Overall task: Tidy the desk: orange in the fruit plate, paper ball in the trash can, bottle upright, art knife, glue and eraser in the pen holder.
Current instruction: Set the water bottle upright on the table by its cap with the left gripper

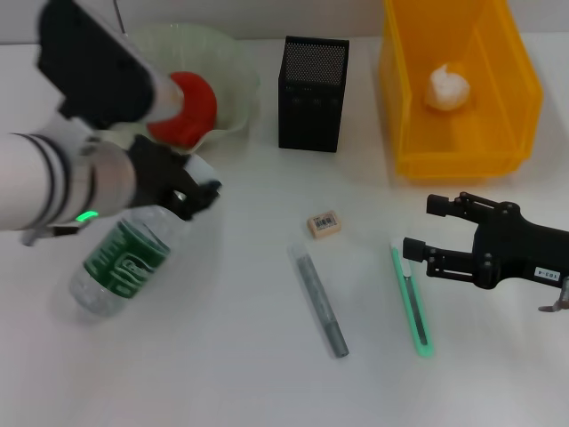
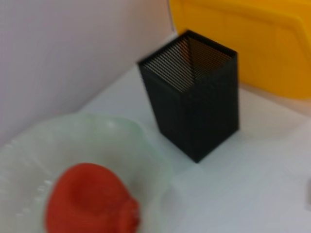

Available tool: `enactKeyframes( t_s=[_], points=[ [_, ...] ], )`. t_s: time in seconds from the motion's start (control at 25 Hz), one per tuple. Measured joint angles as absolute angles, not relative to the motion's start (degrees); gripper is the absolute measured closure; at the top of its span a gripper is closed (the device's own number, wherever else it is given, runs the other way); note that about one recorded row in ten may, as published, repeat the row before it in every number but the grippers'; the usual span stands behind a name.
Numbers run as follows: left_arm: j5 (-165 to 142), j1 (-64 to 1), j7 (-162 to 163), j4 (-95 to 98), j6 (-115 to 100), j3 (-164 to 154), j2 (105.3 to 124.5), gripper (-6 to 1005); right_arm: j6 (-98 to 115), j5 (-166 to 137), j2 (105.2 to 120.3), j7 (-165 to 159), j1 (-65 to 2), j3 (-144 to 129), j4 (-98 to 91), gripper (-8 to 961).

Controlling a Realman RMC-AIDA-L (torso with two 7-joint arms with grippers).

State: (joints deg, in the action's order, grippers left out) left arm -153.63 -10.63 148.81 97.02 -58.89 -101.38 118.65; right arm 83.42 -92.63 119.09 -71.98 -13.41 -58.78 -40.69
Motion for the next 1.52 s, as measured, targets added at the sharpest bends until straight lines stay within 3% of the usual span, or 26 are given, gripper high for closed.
enactKeyframes(
  t_s=[0.6, 1.52],
  points=[
    [-112.85, 3.61, 110.15, 98.68, -58.98, -81.44, 118.56, 512, 83.40, -92.64, 119.09, -72.42, -13.98, -58.80, -40.70, 125],
    [-105.66, 2.47, 104.70, 92.40, -57.53, -78.14, 118.70, 472, 83.83, -92.64, 119.09, -72.58, -14.14, -58.80, -40.67, 125]
  ],
)
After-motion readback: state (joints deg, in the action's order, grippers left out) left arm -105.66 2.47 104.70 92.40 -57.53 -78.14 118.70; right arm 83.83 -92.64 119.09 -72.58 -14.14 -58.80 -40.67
